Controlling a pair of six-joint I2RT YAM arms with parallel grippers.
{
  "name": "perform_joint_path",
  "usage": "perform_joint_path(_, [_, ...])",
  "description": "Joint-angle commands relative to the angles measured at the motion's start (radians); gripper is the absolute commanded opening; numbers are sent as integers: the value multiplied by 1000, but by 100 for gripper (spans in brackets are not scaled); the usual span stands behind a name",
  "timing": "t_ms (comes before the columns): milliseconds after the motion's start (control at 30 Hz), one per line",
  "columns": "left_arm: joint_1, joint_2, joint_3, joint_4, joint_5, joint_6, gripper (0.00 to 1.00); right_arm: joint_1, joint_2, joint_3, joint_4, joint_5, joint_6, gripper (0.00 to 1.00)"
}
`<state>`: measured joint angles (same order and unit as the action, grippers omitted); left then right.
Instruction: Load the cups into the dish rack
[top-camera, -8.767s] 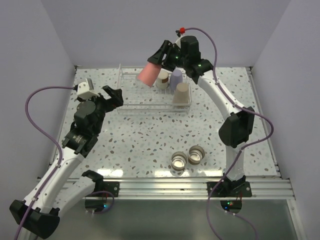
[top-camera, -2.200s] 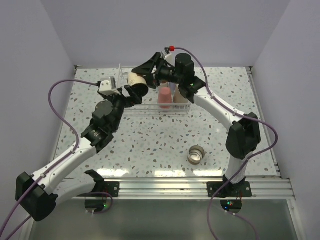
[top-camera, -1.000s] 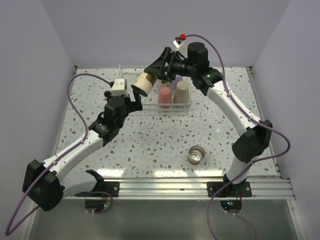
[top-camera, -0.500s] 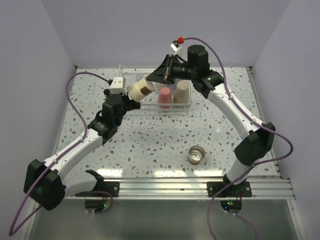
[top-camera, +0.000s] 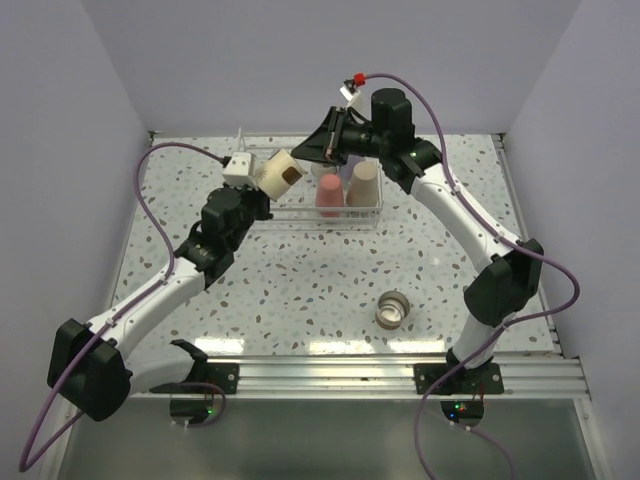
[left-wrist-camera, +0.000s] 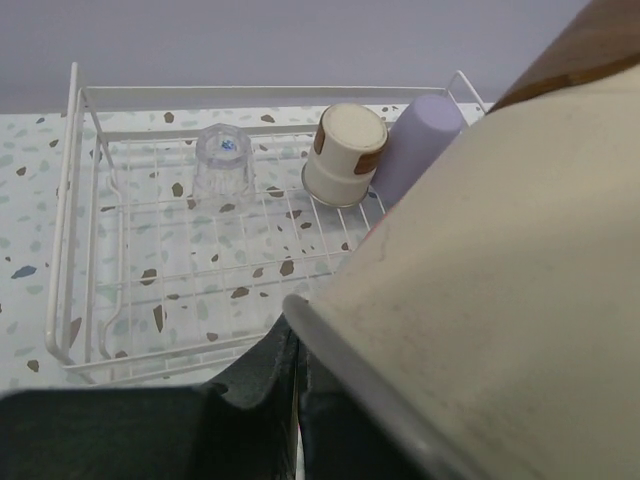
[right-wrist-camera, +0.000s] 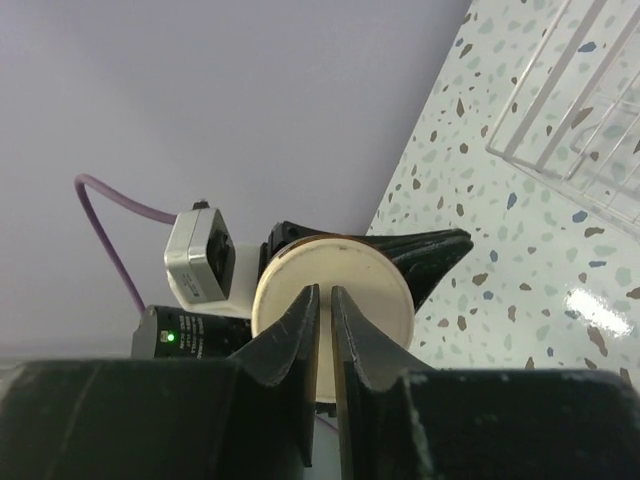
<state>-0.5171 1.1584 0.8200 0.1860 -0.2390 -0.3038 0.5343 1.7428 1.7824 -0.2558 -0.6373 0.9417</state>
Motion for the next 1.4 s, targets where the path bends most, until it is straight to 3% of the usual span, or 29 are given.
perform_joint_path(0, [-3,-25,2,125,78,31,0,21,52,67,-16,-18,-21,15])
perform_joint_path(67, [-3,-45,-13,144,79,41,0,20,70,96,-34,-19,-30,24])
perform_joint_path(100, [-4,-54,-18,147,79,45,0,20,75,103,-42,-18,-35,39])
perform_joint_path(200, [3,-75,-21,144,79,55,0,20,80,104,-49,-15,-38,69])
perform_joint_path(333, [19,-100,-21,135,95,63,0,19,73,100,-53,-9,-44,89])
perform_joint_path(433, [26,-105,-21,130,107,68,0,13,69,100,-48,-7,-44,98])
perform_joint_path(1100, [37,-62,-27,141,115,63,0,47,-29,-63,424,-64,192,98])
perform_joint_path(1367, [35,-40,-25,164,104,49,0,85,-19,-29,281,-70,83,98])
